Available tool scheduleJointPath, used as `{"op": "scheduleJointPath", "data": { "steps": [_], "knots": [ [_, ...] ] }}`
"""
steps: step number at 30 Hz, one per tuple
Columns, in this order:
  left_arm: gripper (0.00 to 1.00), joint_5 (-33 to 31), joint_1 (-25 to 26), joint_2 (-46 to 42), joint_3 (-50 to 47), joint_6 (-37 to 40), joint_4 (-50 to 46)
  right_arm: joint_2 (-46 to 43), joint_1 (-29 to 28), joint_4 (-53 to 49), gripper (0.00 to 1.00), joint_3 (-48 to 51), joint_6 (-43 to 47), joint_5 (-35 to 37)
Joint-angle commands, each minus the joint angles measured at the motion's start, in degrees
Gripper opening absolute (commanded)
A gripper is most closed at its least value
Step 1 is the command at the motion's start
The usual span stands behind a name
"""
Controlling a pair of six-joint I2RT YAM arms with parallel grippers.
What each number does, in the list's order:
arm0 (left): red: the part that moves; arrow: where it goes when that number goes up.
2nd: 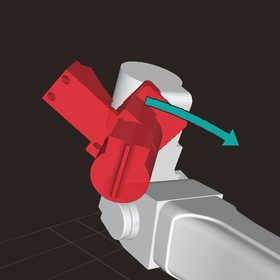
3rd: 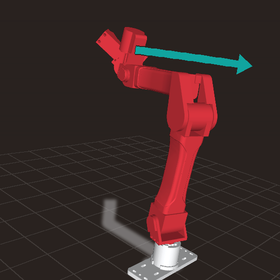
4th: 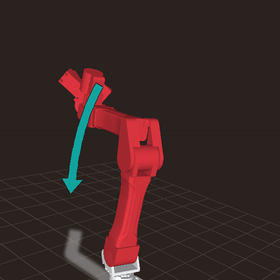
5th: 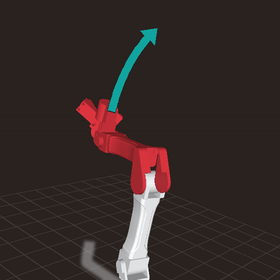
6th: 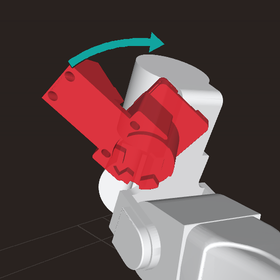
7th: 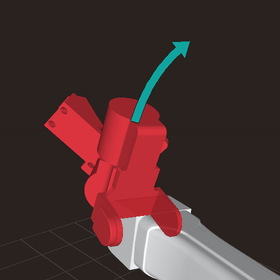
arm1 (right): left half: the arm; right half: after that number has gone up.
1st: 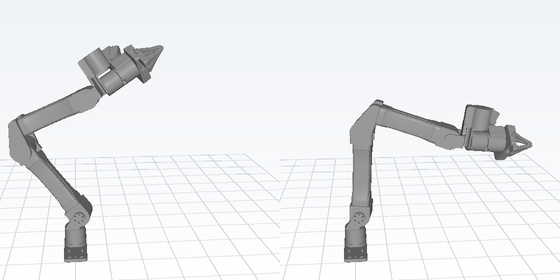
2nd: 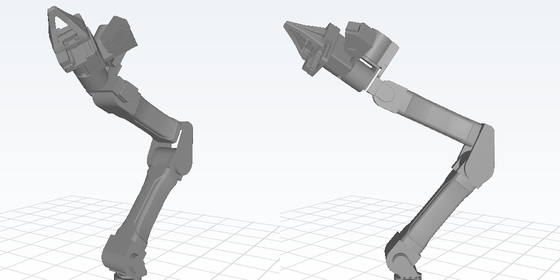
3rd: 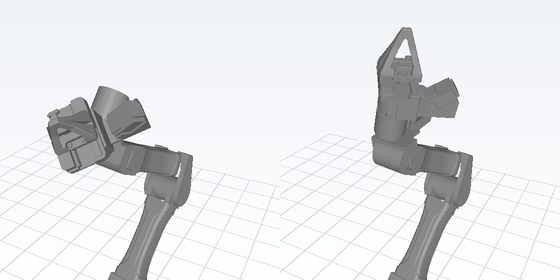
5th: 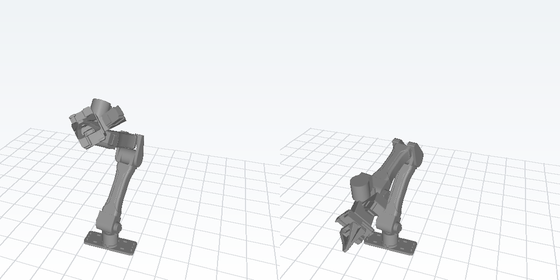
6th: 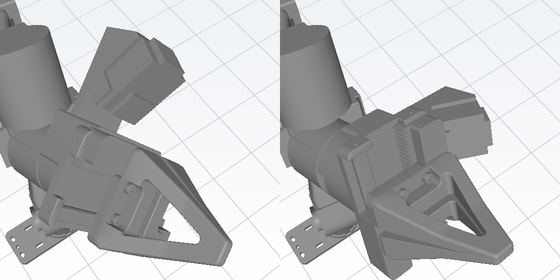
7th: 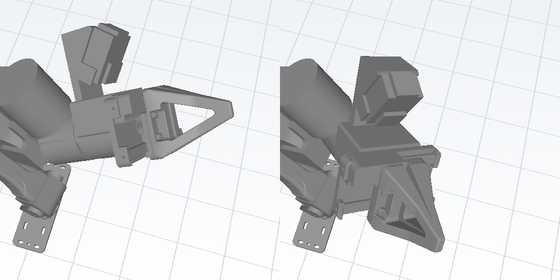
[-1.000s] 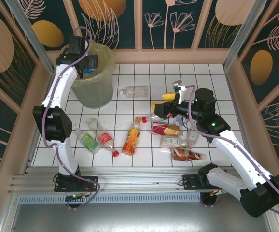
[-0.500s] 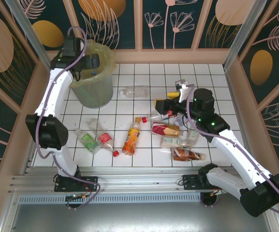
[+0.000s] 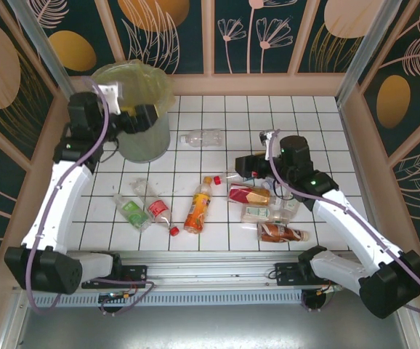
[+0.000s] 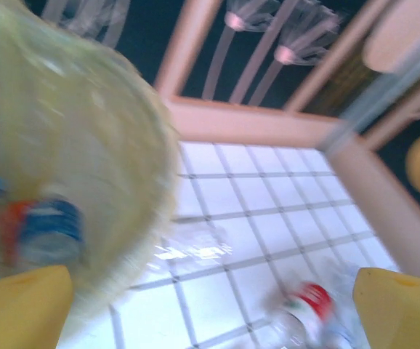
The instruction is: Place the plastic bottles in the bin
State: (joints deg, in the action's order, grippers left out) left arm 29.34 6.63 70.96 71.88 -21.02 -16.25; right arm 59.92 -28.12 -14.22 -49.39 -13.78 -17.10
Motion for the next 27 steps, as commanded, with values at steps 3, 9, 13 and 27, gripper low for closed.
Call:
{"op": "scheduleJointPath", "data": {
  "steps": [3, 9, 13, 27],
  "knots": [
    [0.99, 19.09, -0.22, -7.44, -12.52, -7.45, 14.05, 2.96, -0.80, -4.47, 0.86, 1.10, -0.70, 4.27],
    [0.99, 24.64, 0.00, -14.74, -23.47, -13.72, 25.82, 10.62, -0.45, -5.56, 0.87, -2.10, -12.73, 13.58],
    [0.99, 24.37, 1.20, -16.88, -27.47, -16.02, 30.13, 15.11, -0.38, -2.66, 0.90, -2.07, -19.24, 14.20],
    [0.99, 21.35, 8.21, -14.62, -31.10, -16.14, 34.58, 24.13, 0.96, 3.31, 0.97, -1.97, -25.63, 15.60]
  ]
}}
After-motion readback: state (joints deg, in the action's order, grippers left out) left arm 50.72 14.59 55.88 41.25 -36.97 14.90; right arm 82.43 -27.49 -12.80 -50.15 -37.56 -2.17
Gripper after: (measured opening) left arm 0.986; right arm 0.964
